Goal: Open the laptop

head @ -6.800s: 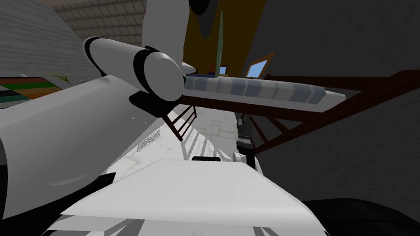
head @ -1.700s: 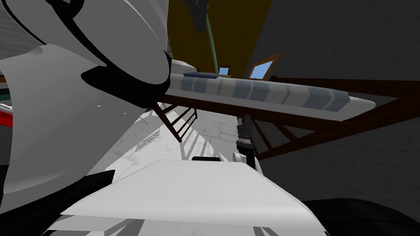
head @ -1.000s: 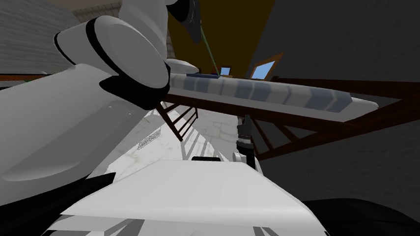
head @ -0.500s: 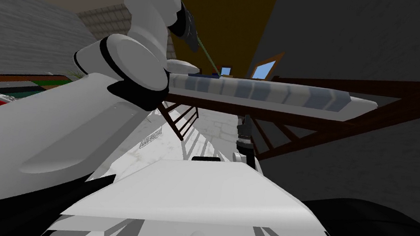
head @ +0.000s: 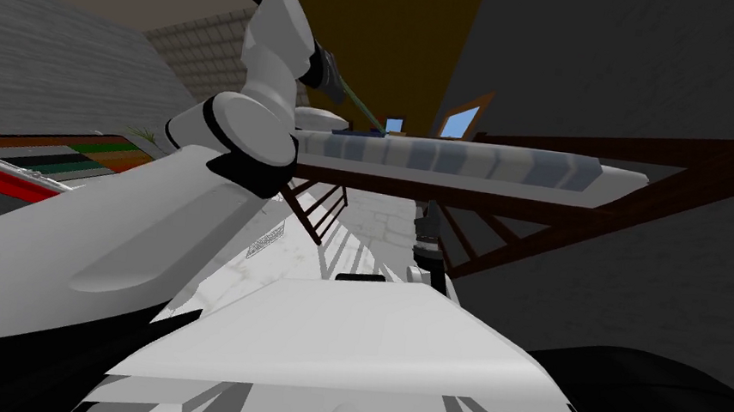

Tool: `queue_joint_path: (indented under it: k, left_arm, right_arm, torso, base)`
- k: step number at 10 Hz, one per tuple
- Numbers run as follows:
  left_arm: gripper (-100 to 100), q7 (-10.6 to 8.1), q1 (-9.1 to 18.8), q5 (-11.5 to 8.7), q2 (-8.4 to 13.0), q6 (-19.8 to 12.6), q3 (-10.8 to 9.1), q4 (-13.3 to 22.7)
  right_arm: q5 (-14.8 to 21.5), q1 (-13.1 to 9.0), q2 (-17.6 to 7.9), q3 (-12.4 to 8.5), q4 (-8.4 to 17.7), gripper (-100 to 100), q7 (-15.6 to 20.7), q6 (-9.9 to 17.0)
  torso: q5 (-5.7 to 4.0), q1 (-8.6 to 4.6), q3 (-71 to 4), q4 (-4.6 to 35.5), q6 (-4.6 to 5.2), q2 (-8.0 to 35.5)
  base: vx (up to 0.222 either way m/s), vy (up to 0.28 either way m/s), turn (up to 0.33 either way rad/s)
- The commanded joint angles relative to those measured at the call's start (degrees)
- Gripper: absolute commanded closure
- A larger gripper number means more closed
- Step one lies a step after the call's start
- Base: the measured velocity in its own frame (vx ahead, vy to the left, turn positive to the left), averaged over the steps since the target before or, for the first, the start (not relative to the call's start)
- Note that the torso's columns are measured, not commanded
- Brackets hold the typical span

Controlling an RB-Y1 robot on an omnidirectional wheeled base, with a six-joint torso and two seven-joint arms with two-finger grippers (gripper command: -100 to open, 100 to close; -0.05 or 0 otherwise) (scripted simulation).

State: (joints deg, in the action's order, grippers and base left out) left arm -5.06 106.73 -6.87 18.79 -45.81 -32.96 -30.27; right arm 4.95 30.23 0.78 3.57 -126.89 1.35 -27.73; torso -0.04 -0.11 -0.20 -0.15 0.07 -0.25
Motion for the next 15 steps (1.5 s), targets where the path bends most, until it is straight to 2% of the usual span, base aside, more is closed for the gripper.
queue_joint_path:
  k: [1,3,4,5,6,7,8,9,10,11,12,13,14,15]
  left_arm:
    - [100,-2.90,-2.8,-1.9,-0.1,2.0,-2.05,0.1]
    - [100,-4.81,-5.0,-3.4,0.0,3.5,-3.66,0.1]
    - [-100,-4.77,-7.5,-5.8,2.7,1.1,-2.69,-3.0]
    - [-100,-4.77,-9.7,-8.1,4.9,1.1,-2.69,-3.0]
    - [-100,-4.77,-10.5,-8.2,7.8,1.1,-2.69,-3.0]
    - [-100,-4.77,-10.6,-8.2,7.8,1.1,-2.69,-3.8]
    - [-100,-5.42,-13.5,-10.8,10.0,-0.5,-2.24,-4.8]
    - [-100,-5.42,-14.9,-12.0,11.7,-0.5,-2.24,-4.8]
    - [-100,-5.42,-15.0,-13.4,14.4,-0.5,-2.24,-4.1]
    - [-100,-5.42,-16.3,-13.4,15.8,-0.5,-2.24,-4.3]
    - [-100,-6.07,-18.5,-16.2,17.9,-2.1,-1.79,-6.7]
    - [-100,-6.07,-20.2,-18.1,20.0,-2.1,-1.79,-6.7]
    - [-100,-6.07,-22.0,-18.7,22.0,-2.1,-1.79,-6.7]
    - [-100,-6.07,-22.4,-18.7,22.8,-2.1,-1.79,-6.7]
  right_arm:
    - [0.0,0.0,0.0,0.0,0.0,0,0.0,0.0]
    - [0.0,0.0,0.0,0.0,0.0,0,0.0,0.0]
    - [0.0,0.0,0.0,0.0,0.0,0,0.0,0.0]
    - [0.0,0.0,0.0,0.0,0.0,0,0.0,0.0]
    - [0.0,0.0,0.0,0.0,0.0,0,0.0,0.0]
    - [0.0,0.0,0.0,0.0,0.0,0,0.0,0.0]
    - [0.0,0.0,0.0,0.0,0.0,0,0.0,0.0]
    - [0.0,0.0,0.0,0.0,0.0,0,0.0,0.0]
    - [0.0,0.0,0.0,0.0,0.0,0,0.0,0.0]
    - [0.0,0.0,0.0,0.0,0.0,0,0.0,0.0]
    - [0.0,0.0,0.0,0.0,0.0,0,0.0,0.0]
    - [0.0,0.0,0.0,0.0,0.0,0,0.0,0.0]
    - [0.0,0.0,0.0,0.0,0.0,0,0.0,0.0]
    - [0.0,0.0,0.0,0.0,0.0,0,0.0,0.0]
  torso:
    - [0.01,0.04,0.0,0.0,0.00,0.0]
    - [0.02,0.08,0.0,0.0,0.00,0.0]
    - [0.03,0.07,0.0,0.0,-0.01,0.0]
    - [-0.01,-0.08,0.1,0.1,0.02,0.1]
    - [-0.05,-0.12,0.1,0.0,0.06,0.1]
    - [0.02,0.06,0.0,0.1,-0.07,0.0]
    - [0.04,0.17,0.1,0.1,-0.07,0.1]
    - [0.00,-0.02,0.1,0.1,0.08,0.1]
    - [-0.06,-0.13,0.0,0.0,0.10,0.1]
    - [0.00,0.03,0.1,0.1,-0.05,0.1]
    - [0.07,0.21,0.1,0.1,-0.10,0.1]
    - [0.02,0.01,0.2,0.1,0.02,0.2]
    - [-0.04,-0.06,0.2,0.1,0.03,0.2]
    - [0.07,0.13,0.2,0.1,-0.18,0.3]
  base:
    - [-0.034,-0.006,0.009]
    - [-0.033,-0.003,0.011]
    - [-0.039,-0.053,-0.372]
    - [-0.024,-0.055,-0.408]
    - [-0.009,-0.021,-0.092]
    - [0.000,-0.010,0.049]
    - [-0.012,-0.059,-0.343]
    - [-0.023,-0.058,-0.353]
    - [-0.015,-0.023,-0.146]
    - [0.001,-0.006,0.004]
    - [-0.011,-0.066,-0.317]
    - [-0.013,-0.064,-0.445]
    - [-0.001,-0.015,-0.114]
    - [0.009,-0.004,0.030]
